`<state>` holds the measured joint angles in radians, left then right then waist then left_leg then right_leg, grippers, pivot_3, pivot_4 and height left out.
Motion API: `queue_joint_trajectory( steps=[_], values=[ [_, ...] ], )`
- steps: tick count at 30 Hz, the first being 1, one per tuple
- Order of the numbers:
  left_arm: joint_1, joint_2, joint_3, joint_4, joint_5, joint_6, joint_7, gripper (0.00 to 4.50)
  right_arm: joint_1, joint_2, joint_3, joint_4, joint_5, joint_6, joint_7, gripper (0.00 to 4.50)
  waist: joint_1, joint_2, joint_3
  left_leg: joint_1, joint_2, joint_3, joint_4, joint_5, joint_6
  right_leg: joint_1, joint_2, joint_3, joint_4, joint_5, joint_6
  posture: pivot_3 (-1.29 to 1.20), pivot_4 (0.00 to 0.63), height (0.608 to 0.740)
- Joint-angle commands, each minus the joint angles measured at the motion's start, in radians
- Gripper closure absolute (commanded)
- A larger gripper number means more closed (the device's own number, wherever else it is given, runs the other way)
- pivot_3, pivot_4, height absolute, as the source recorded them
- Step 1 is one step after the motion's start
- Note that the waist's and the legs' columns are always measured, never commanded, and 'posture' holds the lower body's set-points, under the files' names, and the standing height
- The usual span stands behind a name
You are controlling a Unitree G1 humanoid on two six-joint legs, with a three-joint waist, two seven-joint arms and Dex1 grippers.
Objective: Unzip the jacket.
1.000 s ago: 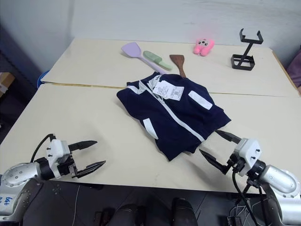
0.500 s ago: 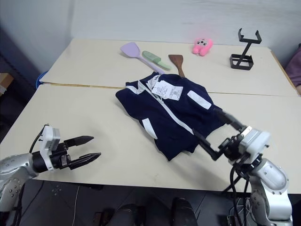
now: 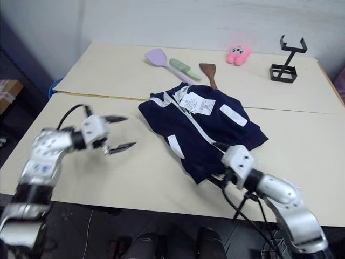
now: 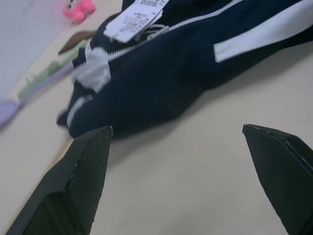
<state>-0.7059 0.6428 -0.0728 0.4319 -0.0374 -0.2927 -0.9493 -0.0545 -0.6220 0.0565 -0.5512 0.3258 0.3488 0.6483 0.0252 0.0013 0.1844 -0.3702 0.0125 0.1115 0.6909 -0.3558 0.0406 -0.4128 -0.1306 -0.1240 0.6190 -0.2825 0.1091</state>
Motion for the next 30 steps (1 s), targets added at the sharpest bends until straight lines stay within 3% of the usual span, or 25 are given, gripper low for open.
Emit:
queue_joint_trajectory(
  steps=[1,4,7,9,12,15,18,19,22,24,30],
  values=[
    [-0.165,-0.078,-0.109,0.292,0.152,-0.196,0.059,0.0,-0.05,0.035,0.095,0.012,-0.057,0.096,-0.047,0.02,0.0,-0.001,0.0,-0.001,-0.001,0.0,0.001,0.0,0.001,0.0,0.0,-0.001,-0.001,0.0,0.0,0.0,0.15,0.74],
    [-0.281,-0.126,-0.162,0.508,0.236,-0.294,0.122,0.0,-0.092,0.081,0.143,0.058,-0.133,0.152,-0.127,0.02,-0.006,-0.002,0.0,-0.002,-0.007,0.004,0.001,-0.003,0.004,-0.001,-0.001,-0.002,-0.001,0.0,0.0,0.0,0.15,0.74],
    [-0.378,-0.196,-0.186,0.677,0.289,-0.327,0.23,0.0,-0.12,0.126,0.164,0.092,-0.218,0.186,-0.216,0.66,-0.011,-0.003,0.001,-0.004,-0.008,0.005,0.002,-0.003,0.005,-0.002,-0.002,-0.005,-0.002,0.001,0.002,0.0,0.15,0.74],
    [-0.406,-0.228,-0.206,0.742,0.324,-0.341,0.262,0.0,-0.112,0.127,0.168,0.077,-0.258,0.203,-0.243,1.32,-0.01,-0.003,0.001,-0.006,-0.006,0.004,0.004,-0.003,0.005,-0.001,-0.002,-0.007,-0.002,0.001,0.002,0.0,0.15,0.74],
    [-0.422,-0.26,-0.216,0.802,0.348,-0.341,0.284,0.64,-0.069,0.105,0.161,0.035,-0.289,0.226,-0.251,2.44,-0.001,-0.004,0.0,-0.006,-0.001,0.004,0.006,-0.003,0.005,0.0,-0.002,-0.007,-0.001,0.001,0.002,0.0,0.15,0.74],
    [-0.402,-0.288,-0.189,0.827,0.306,-0.359,0.187,1.63,-0.023,0.081,0.121,-0.006,-0.283,0.244,-0.231,3.53,0.001,-0.005,0.0,-0.006,-0.002,0.003,0.008,-0.003,0.005,0.001,-0.002,-0.007,-0.001,0.002,0.003,0.0,0.15,0.74],
    [-0.359,-0.284,-0.169,0.82,0.264,-0.356,0.01,2.57,0.018,0.04,0.051,-0.045,-0.214,0.203,-0.151,4.5,0.0,-0.005,0.0,-0.006,-0.002,0.0,0.009,-0.003,0.006,0.001,-0.003,-0.007,-0.001,0.002,0.004,0.0,0.15,0.74],
    [-0.336,-0.279,-0.151,0.803,0.223,-0.339,-0.098,2.93,0.042,0.018,0.022,-0.062,-0.17,0.172,-0.093,4.5,-0.002,-0.005,0.0,-0.006,-0.002,-0.002,0.008,-0.003,0.006,0.001,-0.002,-0.007,-0.002,0.002,0.004,0.0,0.15,0.74],
    [-0.209,-0.255,-0.114,0.607,0.034,-0.259,-0.457,3.91,0.152,-0.076,-0.094,-0.096,-0.016,0.024,0.143,4.5,-0.005,-0.005,-0.001,-0.005,-0.001,-0.002,0.007,-0.003,0.006,0.001,-0.001,-0.007,-0.003,0.002,0.004,0.0,0.15,0.74],
    [-0.102,-0.226,-0.109,0.388,-0.079,-0.098,-0.579,4.48,0.209,-0.118,-0.159,-0.091,0.034,-0.033,0.225,4.5,-0.009,-0.005,-0.001,-0.005,0.0,-0.002,0.006,-0.003,0.005,0.002,0.0,-0.008,-0.004,0.002,0.004,0.0,0.15,0.74],
    [0.279,-0.033,-0.109,-0.429,-0.378,0.581,-0.551,4.48,0.373,-0.246,-0.367,0.006,0.048,-0.126,0.39,4.5,-0.026,-0.005,0.0,-0.004,0.001,-0.005,0.009,-0.004,0.005,0.005,0.0,-0.007,-0.004,0.002,0.004,0.0,0.15,0.74]
  ],
)
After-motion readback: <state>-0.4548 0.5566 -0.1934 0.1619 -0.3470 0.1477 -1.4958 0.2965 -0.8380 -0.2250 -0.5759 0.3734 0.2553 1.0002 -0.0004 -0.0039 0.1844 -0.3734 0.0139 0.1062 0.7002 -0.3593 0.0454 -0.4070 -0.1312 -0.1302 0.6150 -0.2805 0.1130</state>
